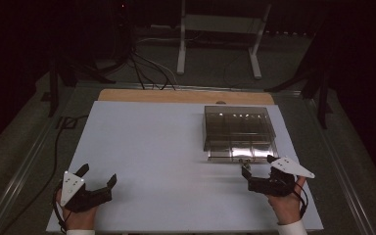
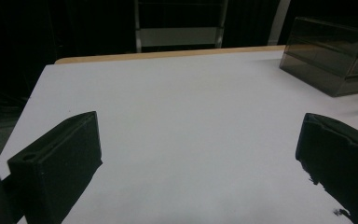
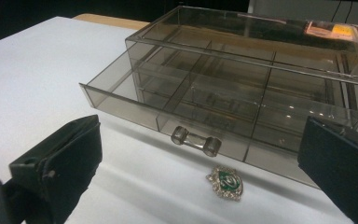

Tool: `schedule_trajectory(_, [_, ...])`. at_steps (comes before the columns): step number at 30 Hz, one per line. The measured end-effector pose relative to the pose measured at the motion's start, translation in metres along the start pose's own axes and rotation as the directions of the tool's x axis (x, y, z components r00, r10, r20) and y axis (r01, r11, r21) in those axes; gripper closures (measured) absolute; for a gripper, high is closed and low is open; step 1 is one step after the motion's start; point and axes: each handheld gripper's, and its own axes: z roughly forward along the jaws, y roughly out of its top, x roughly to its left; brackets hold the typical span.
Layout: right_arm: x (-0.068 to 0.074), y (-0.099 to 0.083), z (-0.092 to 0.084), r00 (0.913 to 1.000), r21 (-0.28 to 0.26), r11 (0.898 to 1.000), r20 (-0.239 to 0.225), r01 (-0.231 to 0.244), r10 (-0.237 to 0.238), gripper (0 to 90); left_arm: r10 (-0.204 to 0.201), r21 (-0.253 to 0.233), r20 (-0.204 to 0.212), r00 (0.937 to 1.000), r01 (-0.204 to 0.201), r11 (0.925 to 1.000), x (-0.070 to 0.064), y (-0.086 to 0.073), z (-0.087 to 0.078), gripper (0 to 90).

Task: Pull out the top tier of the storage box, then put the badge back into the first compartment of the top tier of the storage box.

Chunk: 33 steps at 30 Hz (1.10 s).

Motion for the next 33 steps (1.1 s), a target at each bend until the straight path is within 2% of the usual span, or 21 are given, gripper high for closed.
schedule_trajectory(20, [0.007, -0.013, -0.003, 1.0000, 0.020, 1.000, -0.002, 0.003, -0.003, 0.0, 0.001, 0.001, -0.002, 1.0000, -0.001, 1.0000, 0.000, 0.000, 0.000, 1.1])
schedule_trajectory(33, [0.005, -0.026, 0.010, 0.9999, 0.082, 0.997, -0.007, 0.014, -0.013, 0.0, 0.003, 0.003, 0.001, 1.0000, -0.003, 1.0000, -0.001, 0.000, 0.001, 1.1])
